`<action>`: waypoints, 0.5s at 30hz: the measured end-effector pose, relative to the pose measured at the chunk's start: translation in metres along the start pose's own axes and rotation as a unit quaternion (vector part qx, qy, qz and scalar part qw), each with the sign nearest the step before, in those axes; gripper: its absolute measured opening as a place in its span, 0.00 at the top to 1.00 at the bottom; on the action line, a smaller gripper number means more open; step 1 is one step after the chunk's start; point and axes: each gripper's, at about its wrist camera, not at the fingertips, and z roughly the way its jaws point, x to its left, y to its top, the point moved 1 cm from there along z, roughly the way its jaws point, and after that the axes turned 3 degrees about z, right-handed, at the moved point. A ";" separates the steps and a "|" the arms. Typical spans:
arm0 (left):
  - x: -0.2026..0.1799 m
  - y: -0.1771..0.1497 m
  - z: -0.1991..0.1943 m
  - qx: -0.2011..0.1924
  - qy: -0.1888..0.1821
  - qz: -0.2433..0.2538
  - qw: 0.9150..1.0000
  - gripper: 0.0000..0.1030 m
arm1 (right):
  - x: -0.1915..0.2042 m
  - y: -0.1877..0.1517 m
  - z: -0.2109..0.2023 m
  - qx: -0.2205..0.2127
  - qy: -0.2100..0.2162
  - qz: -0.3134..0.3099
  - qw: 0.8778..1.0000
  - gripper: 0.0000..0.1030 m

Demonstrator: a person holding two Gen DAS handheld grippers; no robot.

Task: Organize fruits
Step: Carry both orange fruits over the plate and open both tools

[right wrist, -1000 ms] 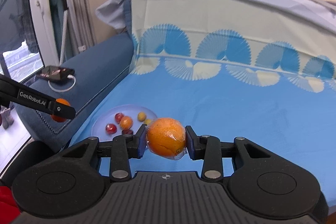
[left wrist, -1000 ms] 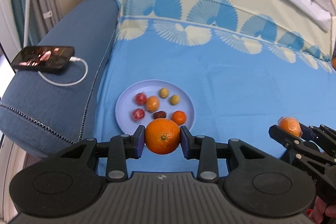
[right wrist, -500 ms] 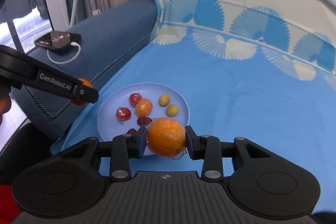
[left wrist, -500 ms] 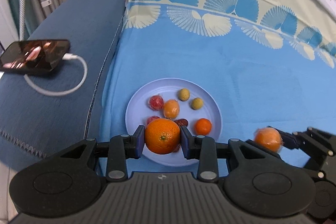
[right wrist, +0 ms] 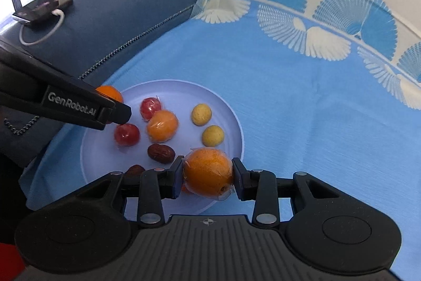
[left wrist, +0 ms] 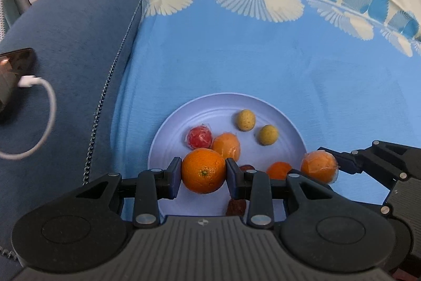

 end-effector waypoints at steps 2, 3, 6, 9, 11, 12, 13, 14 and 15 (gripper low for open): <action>0.000 0.003 0.009 0.003 0.005 0.003 1.000 0.62 | -0.001 0.003 0.008 0.001 0.003 -0.002 1.000 0.62; 0.000 0.005 0.014 0.004 0.009 0.006 1.000 0.62 | -0.002 0.006 0.012 0.001 0.004 -0.005 1.000 0.62; -0.001 0.010 0.026 0.007 0.016 0.016 1.000 0.62 | -0.003 0.009 0.025 0.002 0.001 -0.023 1.000 0.62; -0.002 0.013 0.033 0.003 0.017 0.023 1.000 0.56 | -0.001 0.013 0.034 -0.001 -0.002 -0.049 0.999 0.61; -0.004 0.014 0.031 -0.002 0.016 0.031 0.999 0.17 | 0.001 0.016 0.039 0.006 0.002 -0.064 0.998 0.48; -0.005 0.015 0.029 -0.007 0.027 0.033 0.999 0.00 | 0.000 0.017 0.040 0.011 0.000 -0.067 0.998 0.25; -0.005 0.015 0.024 -0.020 0.042 0.032 0.998 0.00 | 0.000 0.019 0.039 0.012 -0.006 -0.068 0.998 0.16; -0.006 0.013 0.018 -0.031 0.049 0.037 0.998 0.00 | -0.001 0.018 0.034 0.008 -0.012 -0.067 0.998 0.11; -0.007 0.013 0.014 -0.031 0.046 0.044 0.997 0.00 | -0.002 0.017 0.028 0.001 -0.013 -0.067 0.998 0.11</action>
